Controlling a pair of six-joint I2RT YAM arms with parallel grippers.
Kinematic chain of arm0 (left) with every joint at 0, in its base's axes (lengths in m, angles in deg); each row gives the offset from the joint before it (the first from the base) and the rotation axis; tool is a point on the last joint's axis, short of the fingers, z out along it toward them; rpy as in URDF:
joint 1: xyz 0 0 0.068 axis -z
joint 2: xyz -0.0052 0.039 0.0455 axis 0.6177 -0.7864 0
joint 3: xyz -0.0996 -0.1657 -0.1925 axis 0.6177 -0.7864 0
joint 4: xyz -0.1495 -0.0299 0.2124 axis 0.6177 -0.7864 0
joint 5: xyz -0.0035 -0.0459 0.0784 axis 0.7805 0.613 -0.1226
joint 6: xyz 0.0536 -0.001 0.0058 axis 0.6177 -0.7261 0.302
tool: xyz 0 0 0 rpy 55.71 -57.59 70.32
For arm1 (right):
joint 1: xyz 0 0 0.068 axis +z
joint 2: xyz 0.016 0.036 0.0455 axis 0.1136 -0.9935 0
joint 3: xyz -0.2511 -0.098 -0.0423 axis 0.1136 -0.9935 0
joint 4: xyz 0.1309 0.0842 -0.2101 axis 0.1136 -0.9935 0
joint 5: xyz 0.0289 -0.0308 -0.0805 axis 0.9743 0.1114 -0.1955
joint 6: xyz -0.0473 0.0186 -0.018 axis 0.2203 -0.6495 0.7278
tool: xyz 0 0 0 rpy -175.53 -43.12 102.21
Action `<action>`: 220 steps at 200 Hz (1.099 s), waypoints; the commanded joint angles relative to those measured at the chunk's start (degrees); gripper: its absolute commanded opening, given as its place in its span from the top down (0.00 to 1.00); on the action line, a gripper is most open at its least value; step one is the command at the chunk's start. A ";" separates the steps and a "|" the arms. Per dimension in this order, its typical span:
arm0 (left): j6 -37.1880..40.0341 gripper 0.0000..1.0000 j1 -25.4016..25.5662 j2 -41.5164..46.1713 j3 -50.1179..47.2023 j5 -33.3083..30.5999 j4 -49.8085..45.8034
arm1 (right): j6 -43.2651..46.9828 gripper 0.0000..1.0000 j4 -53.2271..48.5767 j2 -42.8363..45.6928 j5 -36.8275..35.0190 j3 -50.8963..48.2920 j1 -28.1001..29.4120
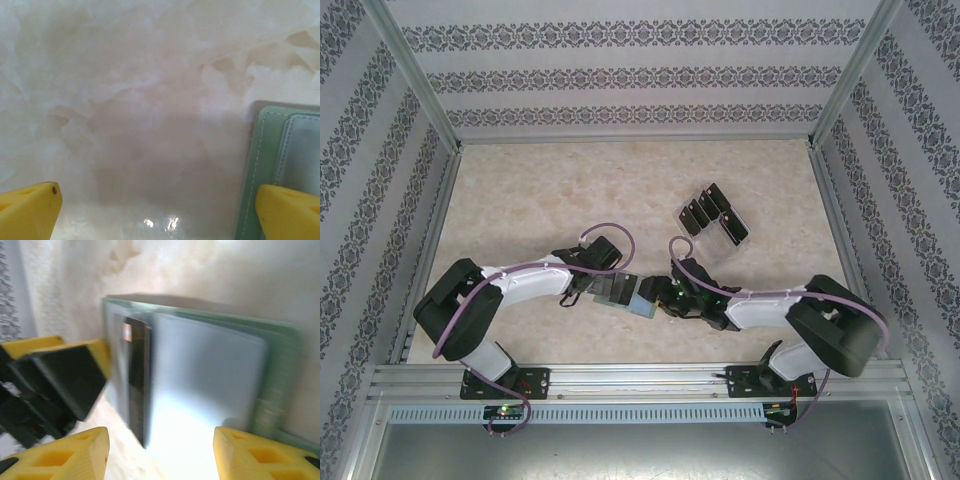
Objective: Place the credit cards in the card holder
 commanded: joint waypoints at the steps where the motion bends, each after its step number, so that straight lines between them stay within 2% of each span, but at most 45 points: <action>1: 0.45 0.00 0.56 2.49 0.57 0.63 -5.36 | 5.54 0.49 -16.31 3.95 -4.12 2.03 -0.38; 30: 1.21 0.00 0.64 5.30 2.23 2.88 -5.76 | 8.78 0.89 -20.35 6.33 -4.24 3.61 -0.64; 45: 1.68 0.00 0.90 6.03 3.15 4.63 -5.31 | 9.65 1.00 -20.44 6.68 -3.46 4.32 -0.62; 87: 1.62 0.00 3.47 3.95 6.02 7.52 -3.16 | 10.96 1.00 -19.69 5.01 -2.34 6.42 -0.04; 174: 0.60 0.00 7.82 -2.76 7.78 7.13 0.04 | 7.98 1.00 -9.33 -2.63 -1.84 4.14 0.26; 220: 0.38 0.00 9.60 -3.20 6.72 7.02 3.12 | 7.74 1.00 -9.11 -2.68 -2.65 2.80 0.32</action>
